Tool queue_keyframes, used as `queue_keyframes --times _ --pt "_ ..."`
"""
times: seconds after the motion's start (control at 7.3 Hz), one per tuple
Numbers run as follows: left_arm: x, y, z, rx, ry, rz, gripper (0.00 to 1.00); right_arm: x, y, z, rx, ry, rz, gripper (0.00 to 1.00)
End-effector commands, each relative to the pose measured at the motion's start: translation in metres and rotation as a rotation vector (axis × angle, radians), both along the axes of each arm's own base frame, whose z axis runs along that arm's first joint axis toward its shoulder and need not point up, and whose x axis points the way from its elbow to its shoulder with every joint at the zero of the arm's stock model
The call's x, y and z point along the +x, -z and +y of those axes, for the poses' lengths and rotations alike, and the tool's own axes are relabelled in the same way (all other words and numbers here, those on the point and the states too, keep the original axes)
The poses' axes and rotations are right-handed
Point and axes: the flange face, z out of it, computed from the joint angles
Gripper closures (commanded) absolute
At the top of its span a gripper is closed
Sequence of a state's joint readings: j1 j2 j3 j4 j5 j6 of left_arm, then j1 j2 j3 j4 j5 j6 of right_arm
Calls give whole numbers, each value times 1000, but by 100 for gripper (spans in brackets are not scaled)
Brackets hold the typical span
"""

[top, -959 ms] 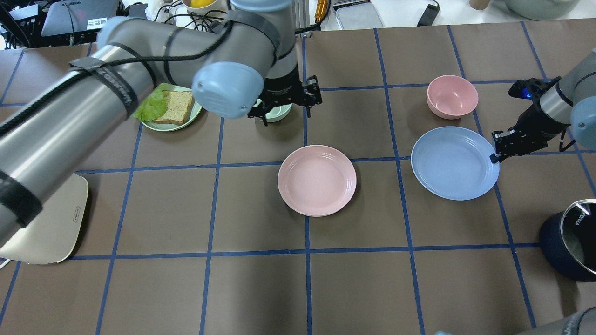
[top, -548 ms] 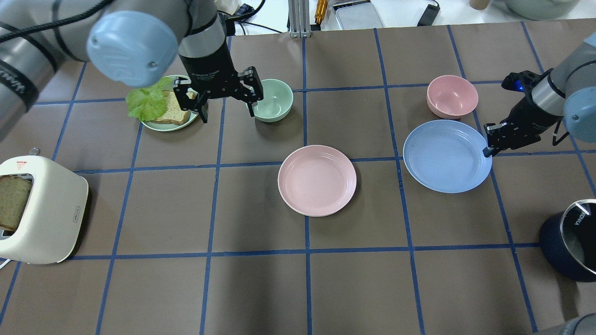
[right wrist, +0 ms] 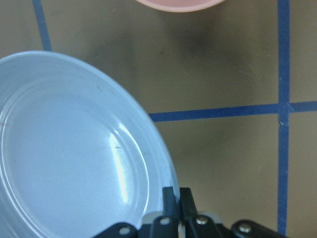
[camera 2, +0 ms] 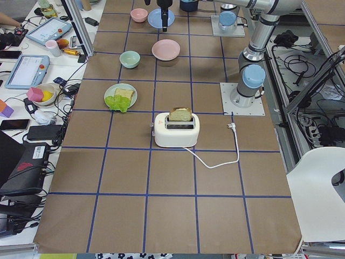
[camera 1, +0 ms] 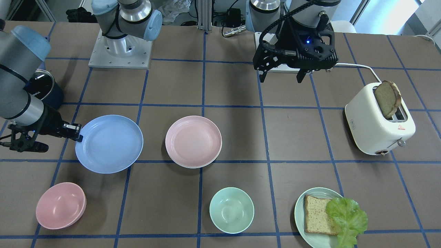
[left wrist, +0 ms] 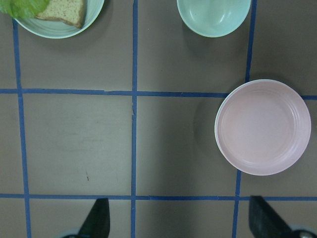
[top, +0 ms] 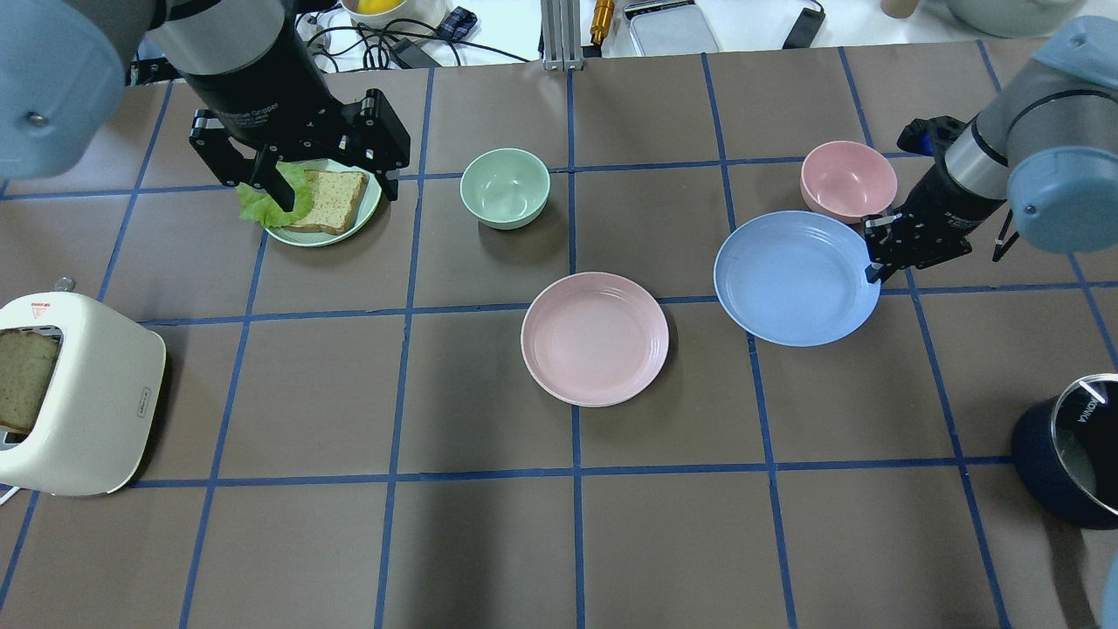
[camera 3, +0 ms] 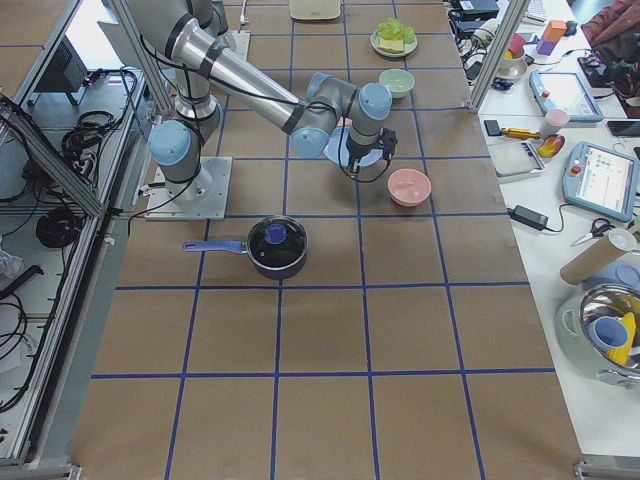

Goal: Stack three plates with pink and blue
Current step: 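Carry the blue plate with the right gripper over the pink plate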

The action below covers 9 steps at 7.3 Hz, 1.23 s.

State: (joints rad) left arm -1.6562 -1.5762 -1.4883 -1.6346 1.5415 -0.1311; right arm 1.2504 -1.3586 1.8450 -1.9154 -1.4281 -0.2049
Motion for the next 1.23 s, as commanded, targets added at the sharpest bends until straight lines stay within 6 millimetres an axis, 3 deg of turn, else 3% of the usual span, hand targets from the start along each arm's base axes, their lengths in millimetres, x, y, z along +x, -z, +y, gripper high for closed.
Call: queue_keyframes --times 0.0,0.41,0.68,0.82,1.1 --pt "11 9 9 -53 21 1 0 48 -12 2 -2 38 18 100" --pt "26 10 3 -65 46 -2 0 135 -22 9 9 104 36 100" --pt "26 7 7 -69 38 -2 0 178 -15 20 33 125 44 100" --pt "26 7 7 -69 36 -2 0 196 -11 25 42 110 43 100" --pt "26 7 8 -66 36 -3 0 210 -3 30 58 103 31 100"
